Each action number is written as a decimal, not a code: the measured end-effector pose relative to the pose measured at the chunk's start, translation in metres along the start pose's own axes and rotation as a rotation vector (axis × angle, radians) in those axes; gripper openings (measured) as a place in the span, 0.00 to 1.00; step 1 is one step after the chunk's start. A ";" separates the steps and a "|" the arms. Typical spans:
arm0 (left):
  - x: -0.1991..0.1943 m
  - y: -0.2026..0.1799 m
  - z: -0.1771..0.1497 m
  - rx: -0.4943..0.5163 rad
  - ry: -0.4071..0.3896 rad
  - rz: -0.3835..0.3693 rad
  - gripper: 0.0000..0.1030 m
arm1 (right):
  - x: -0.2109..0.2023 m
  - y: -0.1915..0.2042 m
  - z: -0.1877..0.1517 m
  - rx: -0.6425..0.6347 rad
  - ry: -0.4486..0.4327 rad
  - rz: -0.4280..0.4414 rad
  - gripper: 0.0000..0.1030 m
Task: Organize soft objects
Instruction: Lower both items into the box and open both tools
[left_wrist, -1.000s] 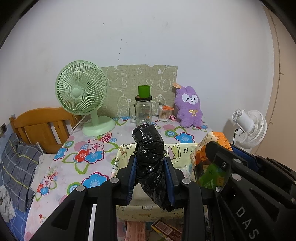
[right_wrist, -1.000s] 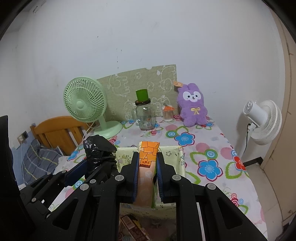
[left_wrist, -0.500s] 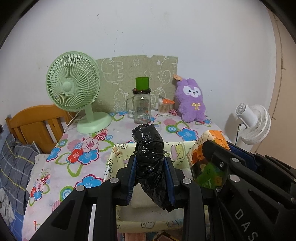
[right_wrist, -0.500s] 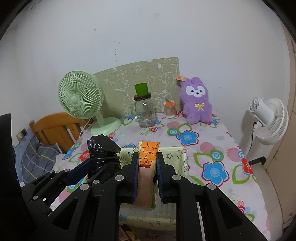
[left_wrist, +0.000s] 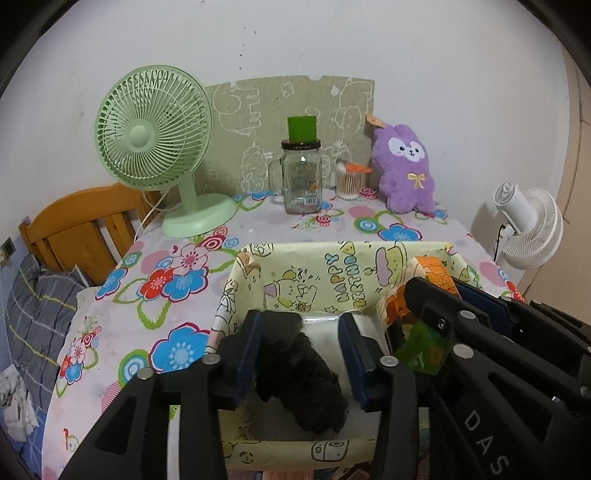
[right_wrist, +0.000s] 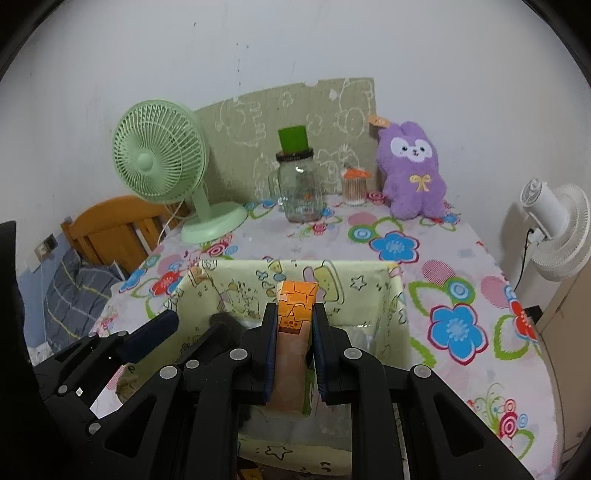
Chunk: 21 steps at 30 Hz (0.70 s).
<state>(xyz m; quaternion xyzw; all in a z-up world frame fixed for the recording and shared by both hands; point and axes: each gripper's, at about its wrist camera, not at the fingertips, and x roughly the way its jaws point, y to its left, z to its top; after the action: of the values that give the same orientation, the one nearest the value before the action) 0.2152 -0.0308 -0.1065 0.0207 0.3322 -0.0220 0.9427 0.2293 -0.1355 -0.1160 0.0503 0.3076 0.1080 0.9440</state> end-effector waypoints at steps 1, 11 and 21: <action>0.001 0.001 -0.001 -0.003 0.003 -0.006 0.57 | 0.001 0.000 0.000 0.001 0.002 0.003 0.20; 0.002 0.005 -0.002 -0.001 0.014 -0.019 0.73 | 0.012 0.004 0.001 -0.020 0.023 0.068 0.22; -0.003 0.003 -0.001 0.001 0.010 -0.052 0.87 | 0.009 0.003 0.002 -0.002 0.023 0.040 0.83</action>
<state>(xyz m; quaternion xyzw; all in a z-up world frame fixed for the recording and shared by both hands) 0.2125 -0.0276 -0.1053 0.0129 0.3373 -0.0464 0.9402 0.2369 -0.1309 -0.1188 0.0544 0.3171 0.1279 0.9382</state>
